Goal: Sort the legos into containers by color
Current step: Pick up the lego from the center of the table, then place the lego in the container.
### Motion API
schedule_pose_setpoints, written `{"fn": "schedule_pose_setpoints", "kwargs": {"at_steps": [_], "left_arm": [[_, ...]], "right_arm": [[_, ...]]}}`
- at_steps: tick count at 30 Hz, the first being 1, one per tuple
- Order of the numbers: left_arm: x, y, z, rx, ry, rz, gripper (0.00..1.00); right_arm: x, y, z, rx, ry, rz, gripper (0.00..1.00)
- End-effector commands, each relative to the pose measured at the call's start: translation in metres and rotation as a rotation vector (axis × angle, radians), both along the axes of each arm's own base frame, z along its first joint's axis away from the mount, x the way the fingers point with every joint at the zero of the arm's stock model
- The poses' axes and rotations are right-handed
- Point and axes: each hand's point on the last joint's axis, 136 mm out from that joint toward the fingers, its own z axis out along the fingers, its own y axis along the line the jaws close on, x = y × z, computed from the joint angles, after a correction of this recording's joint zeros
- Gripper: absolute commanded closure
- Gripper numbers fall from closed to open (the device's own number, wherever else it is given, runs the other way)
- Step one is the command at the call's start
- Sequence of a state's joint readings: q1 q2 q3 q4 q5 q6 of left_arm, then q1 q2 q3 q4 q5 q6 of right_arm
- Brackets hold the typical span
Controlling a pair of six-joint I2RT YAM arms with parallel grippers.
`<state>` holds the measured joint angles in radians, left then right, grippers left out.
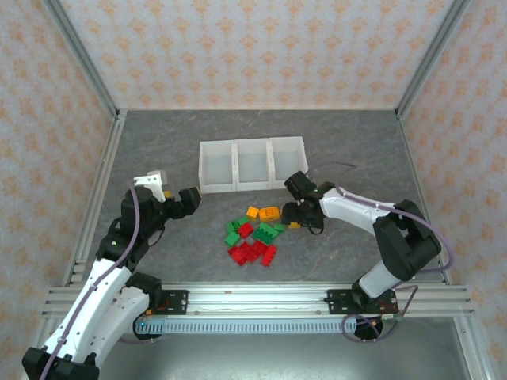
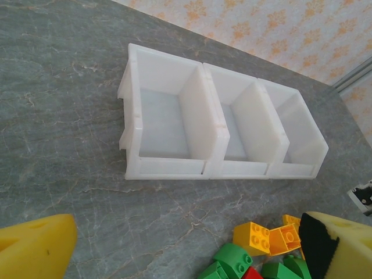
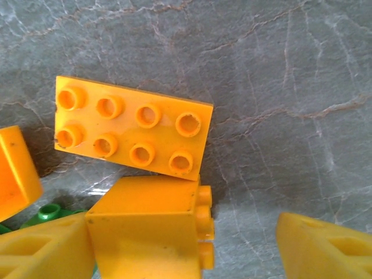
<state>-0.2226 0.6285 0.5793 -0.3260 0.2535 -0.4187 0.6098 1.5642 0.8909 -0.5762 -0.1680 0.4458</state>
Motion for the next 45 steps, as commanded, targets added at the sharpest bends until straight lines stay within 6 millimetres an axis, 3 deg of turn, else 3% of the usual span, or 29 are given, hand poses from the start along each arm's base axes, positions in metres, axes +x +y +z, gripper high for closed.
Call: {"fn": "schedule_pose_setpoints", "kwargs": {"at_steps": [1,8,12,14,18,21,25,27,33,36,40,45], "left_arm": [[0.002,0.002,-0.003,0.017,-0.001,0.011,0.01],[0.003,0.003,-0.007,0.023,0.016,0.016,0.01],[0.004,0.001,-0.008,0.017,0.014,0.009,0.01],[0.004,0.0,-0.009,0.015,0.017,0.002,0.01],[0.005,-0.004,-0.01,0.008,0.026,-0.014,0.01],[0.004,-0.007,-0.009,0.002,0.025,-0.03,0.01],[0.002,-0.007,-0.002,-0.013,-0.005,-0.028,0.01],[0.001,-0.006,0.003,-0.018,-0.031,-0.028,0.01],[0.001,-0.011,0.002,-0.016,-0.084,-0.061,0.01],[0.001,-0.012,0.0,-0.007,-0.074,-0.073,0.01],[-0.001,-0.015,0.005,-0.011,-0.11,-0.092,0.01],[-0.007,-0.014,0.015,-0.018,-0.16,-0.083,0.01]], "right_arm": [[0.008,-0.004,0.004,-0.053,-0.029,0.011,0.26],[0.009,-0.01,0.0,-0.105,-0.026,0.02,0.41],[0.005,-0.012,0.003,-0.12,0.002,0.02,0.56],[0.004,-0.012,0.01,-0.118,0.006,0.013,0.62],[0.016,-0.001,0.05,-0.052,-0.071,-0.003,0.68],[0.037,0.008,0.092,-0.015,-0.176,0.003,0.69],[0.083,0.02,0.15,0.001,-0.347,0.076,0.71],[0.107,0.02,0.159,0.015,-0.376,0.114,0.71],[0.184,-0.005,0.143,-0.006,-0.367,0.146,0.73],[0.211,-0.006,0.132,0.129,-0.323,0.097,0.73],[0.236,0.0,0.126,0.163,-0.335,0.087,0.73],[0.249,0.016,0.127,0.231,-0.331,0.1,0.73]]}}
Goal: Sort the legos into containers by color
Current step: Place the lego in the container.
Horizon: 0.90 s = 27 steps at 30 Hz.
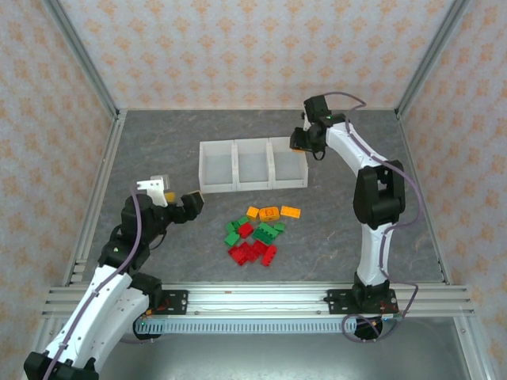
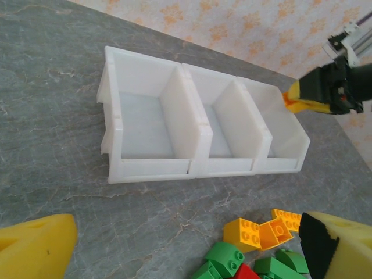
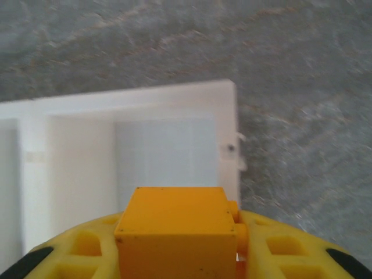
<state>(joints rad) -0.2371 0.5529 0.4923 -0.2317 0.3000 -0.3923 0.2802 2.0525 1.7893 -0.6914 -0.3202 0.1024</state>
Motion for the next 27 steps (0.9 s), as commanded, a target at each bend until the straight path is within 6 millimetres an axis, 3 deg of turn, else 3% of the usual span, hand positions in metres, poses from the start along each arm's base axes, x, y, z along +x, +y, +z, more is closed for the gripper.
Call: {"fn": "schedule_pose_setpoints", "kwargs": {"at_steps": [1,8,15,21,27], "left_arm": [[-0.002,-0.002,0.018,-0.007,-0.084,-0.012,0.01],[-0.008,-0.003,0.026,-0.013,-0.117,-0.002,0.01],[-0.008,-0.007,0.028,-0.009,-0.122,-0.026,0.01],[-0.012,-0.01,0.036,-0.025,-0.148,-0.047,0.01],[-0.015,-0.008,0.041,-0.034,-0.177,-0.041,0.01]], "right_arm": [[0.01,0.026,0.027,0.096,-0.054,0.063,0.73],[0.01,0.03,-0.004,0.109,0.007,0.042,0.71],[-0.002,0.049,-0.021,0.124,0.046,0.055,0.59],[-0.008,0.065,-0.008,0.114,0.031,0.035,0.29],[-0.019,0.068,0.023,0.089,0.001,-0.007,0.14]]}}
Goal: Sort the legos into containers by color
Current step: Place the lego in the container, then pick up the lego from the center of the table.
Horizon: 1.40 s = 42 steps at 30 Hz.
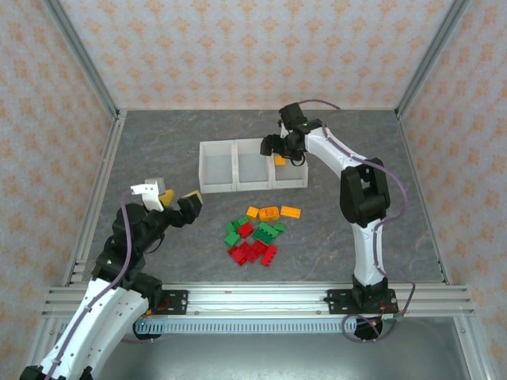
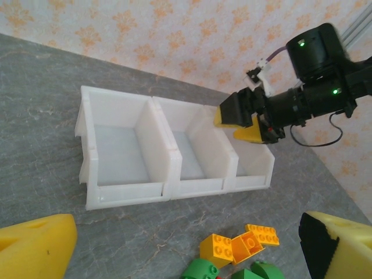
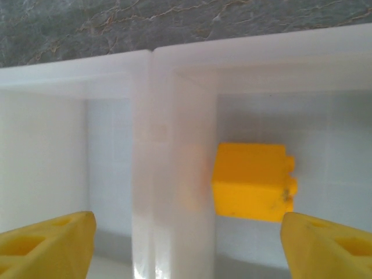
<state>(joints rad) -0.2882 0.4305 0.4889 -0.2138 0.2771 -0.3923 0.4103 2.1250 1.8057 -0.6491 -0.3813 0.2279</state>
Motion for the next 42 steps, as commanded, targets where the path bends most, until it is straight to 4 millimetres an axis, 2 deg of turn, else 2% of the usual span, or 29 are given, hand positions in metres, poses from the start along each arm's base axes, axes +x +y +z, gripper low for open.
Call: {"fn": "schedule_pose_setpoints", "kwargs": {"at_steps": [1,3,7,12,15,18,21,25,28,29,33,37,42], "left_arm": [[0.0,-0.002,0.009,-0.004,-0.042,-0.01,0.01],[0.0,-0.002,0.009,-0.005,-0.04,-0.014,0.01],[-0.001,-0.004,0.01,-0.01,-0.043,-0.02,0.01],[-0.001,-0.006,0.011,-0.017,-0.049,-0.036,0.01],[-0.002,-0.006,0.012,-0.02,-0.052,-0.036,0.01],[-0.003,-0.006,0.014,-0.024,-0.06,-0.036,0.01],[-0.003,-0.007,0.015,-0.029,-0.064,-0.039,0.01],[-0.003,-0.006,0.016,-0.034,-0.067,-0.037,0.01],[-0.004,-0.006,0.016,-0.035,-0.069,-0.038,0.01],[-0.004,-0.007,0.017,-0.035,-0.069,-0.039,0.01],[-0.004,-0.006,0.019,-0.036,-0.072,-0.039,0.01],[-0.008,-0.004,0.024,-0.03,-0.084,-0.031,0.01],[-0.008,-0.004,0.023,-0.04,-0.075,-0.03,0.01]], "right_arm": [[-0.005,-0.011,0.052,-0.019,-0.073,-0.079,0.12],[-0.016,-0.016,0.064,-0.032,-0.09,-0.102,0.08],[-0.053,-0.018,0.081,-0.026,-0.101,-0.107,0.06],[-0.107,-0.014,0.078,-0.025,-0.073,-0.023,0.05],[-0.127,-0.021,0.079,-0.05,-0.119,0.071,0.06],[-0.137,-0.034,0.094,-0.109,-0.232,0.157,0.1],[-0.145,-0.047,0.125,-0.16,-0.417,0.244,0.11],[-0.178,-0.052,0.147,-0.244,-0.712,0.531,0.12],[-0.195,-0.062,0.133,-0.377,-0.788,0.714,0.04],[-0.197,-0.066,0.123,-0.424,-0.77,0.753,0.0],[-0.204,-0.076,0.069,-0.534,-0.584,0.927,0.0],[-0.202,-0.072,0.033,-0.547,-0.505,1.006,0.0],[-0.198,-0.057,0.003,-0.49,-0.451,1.072,0.03]]}}
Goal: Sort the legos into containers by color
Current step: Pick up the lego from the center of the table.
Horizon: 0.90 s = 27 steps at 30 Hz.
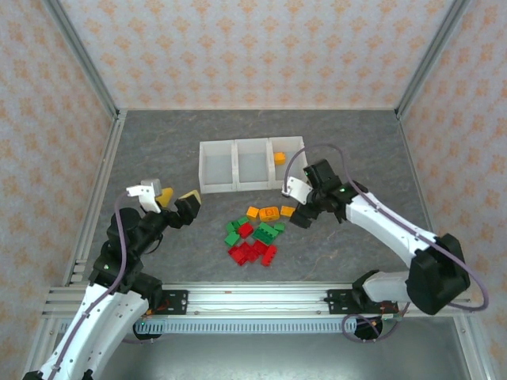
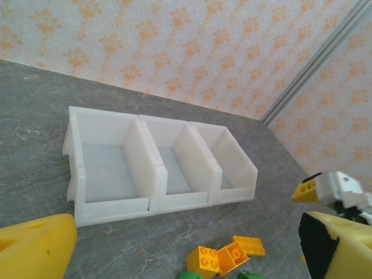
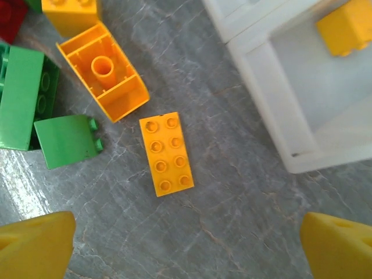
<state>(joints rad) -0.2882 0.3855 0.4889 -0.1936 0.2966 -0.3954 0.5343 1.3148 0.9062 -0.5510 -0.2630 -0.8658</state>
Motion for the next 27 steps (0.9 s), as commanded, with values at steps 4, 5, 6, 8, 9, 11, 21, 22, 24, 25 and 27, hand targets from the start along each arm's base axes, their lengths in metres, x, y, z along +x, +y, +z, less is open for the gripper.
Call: {"fn": "schedule_pose_setpoints", "kwargs": {"at_steps": [4,5,6,8,9,11,21,22,24,25,27], "left_arm": [[0.001,-0.006,0.002,-0.011,0.012,-0.027,0.01],[0.001,-0.006,0.001,-0.008,0.019,-0.026,0.01],[0.002,-0.005,-0.001,-0.008,0.027,-0.017,0.01],[0.004,-0.002,-0.003,-0.006,0.045,0.002,0.01],[0.005,-0.002,-0.004,-0.004,0.05,0.005,0.01],[0.006,-0.002,-0.005,-0.004,0.056,0.005,0.01],[0.01,0.004,-0.011,-0.004,0.072,0.049,0.01],[0.01,0.004,-0.01,-0.005,0.069,0.051,0.01],[0.01,0.004,-0.009,-0.007,0.064,0.049,0.01],[0.009,0.004,-0.009,-0.008,0.061,0.049,0.01],[0.009,0.005,-0.008,-0.008,0.057,0.049,0.01]], "right_arm": [[0.014,0.02,-0.018,0.049,0.049,0.054,0.06],[0.014,0.023,-0.019,0.063,0.061,0.06,0.07],[0.015,0.025,-0.023,0.068,0.07,0.069,0.08],[0.016,0.022,-0.034,0.037,0.082,0.074,0.09],[0.016,0.02,-0.042,0.009,0.097,0.082,0.1],[0.012,0.019,-0.052,-0.021,0.127,0.101,0.11],[0.033,0.013,-0.071,-0.085,0.076,0.048,0.09],[0.032,0.013,-0.074,-0.089,0.089,0.054,0.09],[0.031,0.016,-0.079,-0.078,0.101,0.059,0.09],[0.03,0.017,-0.081,-0.07,0.106,0.063,0.09],[0.03,0.019,-0.085,-0.064,0.11,0.065,0.09]]}}
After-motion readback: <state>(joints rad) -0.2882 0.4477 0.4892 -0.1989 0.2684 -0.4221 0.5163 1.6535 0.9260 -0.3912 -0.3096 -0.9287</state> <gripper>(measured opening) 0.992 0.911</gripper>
